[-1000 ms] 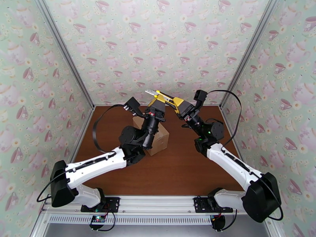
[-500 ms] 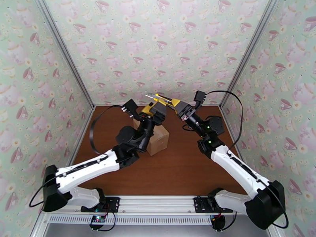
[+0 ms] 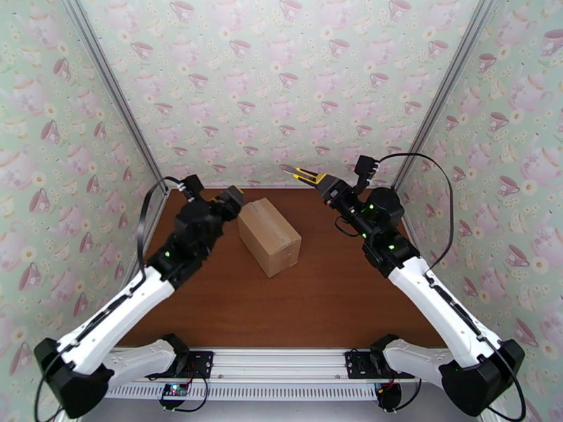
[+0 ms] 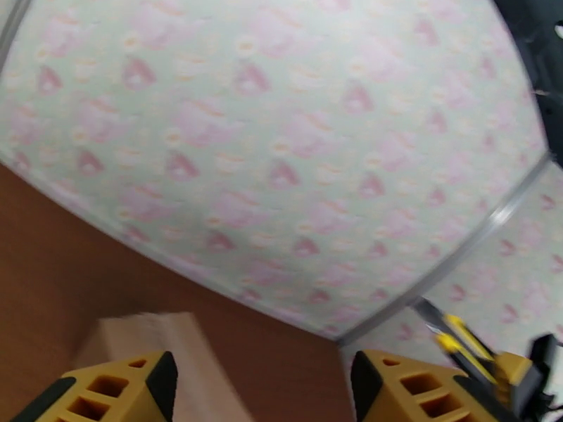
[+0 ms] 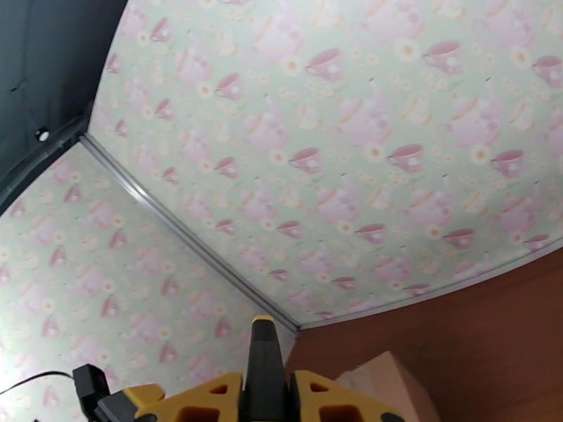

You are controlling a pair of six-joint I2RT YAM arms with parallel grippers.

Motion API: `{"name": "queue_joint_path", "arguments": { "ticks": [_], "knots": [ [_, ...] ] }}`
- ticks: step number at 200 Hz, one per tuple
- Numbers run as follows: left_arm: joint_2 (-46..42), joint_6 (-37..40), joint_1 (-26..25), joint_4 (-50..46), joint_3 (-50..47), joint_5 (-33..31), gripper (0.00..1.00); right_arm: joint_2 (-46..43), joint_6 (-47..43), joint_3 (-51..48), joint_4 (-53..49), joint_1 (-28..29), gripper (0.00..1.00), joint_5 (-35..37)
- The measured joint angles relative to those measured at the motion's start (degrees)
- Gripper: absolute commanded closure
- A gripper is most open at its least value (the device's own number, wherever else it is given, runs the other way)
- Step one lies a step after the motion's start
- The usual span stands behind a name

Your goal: Unpack the express box

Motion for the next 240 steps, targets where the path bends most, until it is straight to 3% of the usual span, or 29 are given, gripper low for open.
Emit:
{"name": "queue_joint_path", "arguments": {
  "ticks": [45, 89, 142, 186, 240],
  "knots": [
    [16.7, -0.2, 12.5, 0.0, 2.9, 13.5, 0.39, 2.1, -4.9, 0.9, -5.0, -0.3, 1.00, -0.8],
    [37.7, 0.0, 17.5, 3.4, 14.7, 24.8, 0.46, 2.9, -7.5, 1.2, -7.7, -0.3, 1.00, -2.8],
    [50.6, 1.5, 17.5, 7.1, 20.7, 33.8, 0.49, 2.9, -9.3, 1.4, -10.3, -0.4, 1.00, -4.5],
    [51.3, 2.0, 15.5, 15.7, 19.5, 41.8, 0.50, 2.7, -10.4, 1.4, -11.3, -0.4, 1.00, -7.0],
    [51.3, 0.1, 9.0, 24.6, 14.1, 47.2, 0.50, -2.1, -11.4, 0.8, -14.8, -0.2, 1.00, -9.1]
  ]
}}
